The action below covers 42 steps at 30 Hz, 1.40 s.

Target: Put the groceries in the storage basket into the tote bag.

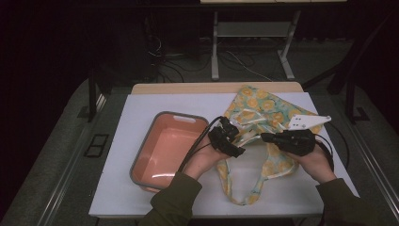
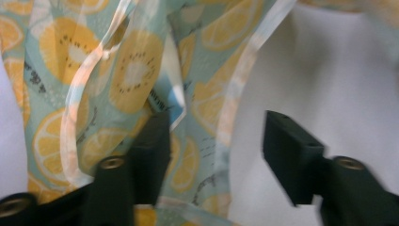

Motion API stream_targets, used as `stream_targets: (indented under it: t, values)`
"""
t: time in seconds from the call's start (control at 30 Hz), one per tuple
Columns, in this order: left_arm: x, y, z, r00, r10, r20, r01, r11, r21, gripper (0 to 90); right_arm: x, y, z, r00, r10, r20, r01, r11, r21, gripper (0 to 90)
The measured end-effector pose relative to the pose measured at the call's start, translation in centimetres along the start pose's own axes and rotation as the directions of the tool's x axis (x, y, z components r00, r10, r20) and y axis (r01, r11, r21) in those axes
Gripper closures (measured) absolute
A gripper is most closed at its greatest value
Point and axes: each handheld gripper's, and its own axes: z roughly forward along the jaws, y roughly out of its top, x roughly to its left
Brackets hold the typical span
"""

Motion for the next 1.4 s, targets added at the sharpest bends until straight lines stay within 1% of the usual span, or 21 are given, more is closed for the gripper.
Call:
stream_targets:
  t: [0.03, 0.1, 0.13, 0.2, 0.33, 0.43, 0.5, 0.57, 0.67, 0.77, 0.83, 0.9, 1.0, 1.07, 1.13, 1.17, 1.2, 1.23, 1.27, 1.37, 1.4]
  values:
    - [0.1, 0.1, 0.2, 1.0, 0.001, 0.004, -0.001, 0.9998, 0.019, 47.5, -0.1, 0.0, -0.1, 1.0, 0.001, 0.003, -0.001, 1.0, -0.004, 90.0]
    - [0.2, 0.2, 0.6, 0.9999, 0.009, -0.015, -0.008, 0.9975, 0.07, 52.5, -0.2, 0.2, -0.3, 1.0, 0.005, 0.006, -0.005, 1.0, -0.012, 90.0]
    - [0.2, 0.3, 0.8, 0.9999, 0.005, -0.017, -0.003, 0.9965, 0.084, 54.9, -0.3, 0.2, -0.4, 0.9999, 0.006, 0.01, -0.006, 1.0, -0.016, 90.0]
    - [0.4, 0.4, 1.0, 0.9998, -0.003, -0.018, 0.005, 0.994, 0.109, 63.8, -0.4, 0.4, -0.6, 0.9999, 0.006, 0.013, -0.006, 1.0, -0.023, 90.0]
    - [0.7, 0.5, 1.2, 0.9996, -0.023, -0.018, 0.025, 0.9924, 0.121, 87.1, -0.5, 0.6, -0.6, 0.9998, 0.004, 0.017, -0.003, 1.0, -0.028, 90.0]
    - [0.8, 0.4, 0.9, 0.9994, -0.03, -0.013, 0.032, 0.994, 0.105, 88.9, -0.4, 0.6, -0.7, 0.9998, 0.0, 0.02, 0.0, 1.0, -0.028, 90.0]
    - [1.0, 0.3, 0.5, 0.9983, -0.056, -0.015, 0.057, 0.9965, 0.062, 89.1, -0.5, 0.5, -0.8, 0.9997, 0.003, 0.024, -0.002, 1.0, -0.029, 90.0]
    - [1.1, 0.2, -0.3, 0.9981, -0.061, -0.008, 0.061, 0.998, 0.017, 89.2, -0.7, 0.5, -1.0, 0.9995, 0.009, 0.03, -0.008, 0.999, -0.035, 90.0]
    - [1.2, 0.4, -1.8, 0.9975, -0.07, 0.001, 0.07, 0.9959, -0.057, 89.3, -0.9, 0.7, -1.6, 0.9992, 0.014, 0.036, -0.012, 0.998, -0.055, 90.0]
    - [1.0, 0.9, -3.6, 0.9979, -0.065, -0.005, 0.064, 0.9904, -0.123, 89.3, -0.9, 1.1, -2.3, 0.999, 0.013, 0.042, -0.01, 0.997, -0.077, 90.0]
    - [0.9, 1.3, -4.7, 0.998, -0.062, -0.005, 0.061, 0.9832, -0.172, 89.4, -1.0, 1.5, -2.8, 0.9988, 0.009, 0.047, -0.005, 0.995, -0.095, 90.0]
    - [0.8, 1.8, -5.6, 0.9985, -0.053, -0.009, 0.05, 0.9767, -0.208, 89.4, -1.0, 1.9, -3.2, 0.9986, 0.007, 0.052, -0.001, 0.994, -0.113, 90.0]
    - [0.7, 2.5, -7.0, 0.999, -0.042, -0.013, 0.037, 0.9629, -0.267, 89.4, -1.0, 2.6, -3.9, 0.9979, 0.004, 0.064, 0.005, 0.991, -0.137, 90.0]
    - [0.6, 3.0, -7.9, 0.9991, -0.042, -0.006, 0.039, 0.9506, -0.308, 89.4, -1.0, 3.1, -4.3, 0.9975, 0.001, 0.071, 0.01, 0.988, -0.156, 90.0]
    - [0.5, 3.4, -8.8, 0.9993, -0.035, 0.01, 0.036, 0.9318, -0.361, 89.4, -1.0, 3.5, -4.5, 0.9967, 0.0, 0.081, 0.014, 0.986, -0.169, 90.0]
    - [0.5, 3.5, -9.1, 0.9994, -0.032, 0.011, 0.034, 0.9245, -0.38, 89.4, -1.1, 3.7, -4.6, 0.9962, -0.004, 0.087, 0.019, 0.985, -0.171, 90.0]
    - [0.4, 3.7, -9.2, 0.9997, -0.025, 0.006, 0.026, 0.9222, -0.386, 89.4, -1.2, 3.8, -4.7, 0.9963, 0.0, 0.086, 0.016, 0.984, -0.177, 90.0]
    - [0.5, 3.8, -9.1, 0.9997, -0.022, 0.008, 0.023, 0.9208, -0.389, 89.4, -1.3, 3.9, -4.6, 0.9962, 0.003, 0.087, 0.013, 0.983, -0.182, 90.0]
    - [0.6, 3.8, -8.9, 0.9996, -0.026, 0.01, 0.027, 0.9218, -0.387, 89.3, -1.4, 3.9, -4.6, 0.9954, 0.001, 0.096, 0.016, 0.984, -0.176, 90.0]
    - [1.3, 3.7, -8.0, 0.999, -0.043, 0.014, 0.046, 0.9309, -0.363, 89.3, -1.9, 3.7, -4.2, 0.9945, 0.011, 0.104, 0.006, 0.987, -0.163, 90.0]
    - [1.5, 3.6, -7.7, 0.9984, -0.054, 0.019, 0.057, 0.9312, -0.36, 89.3, -1.9, 3.6, -4.0, 0.9942, 0.014, 0.106, 0.003, 0.987, -0.158, 90.0]
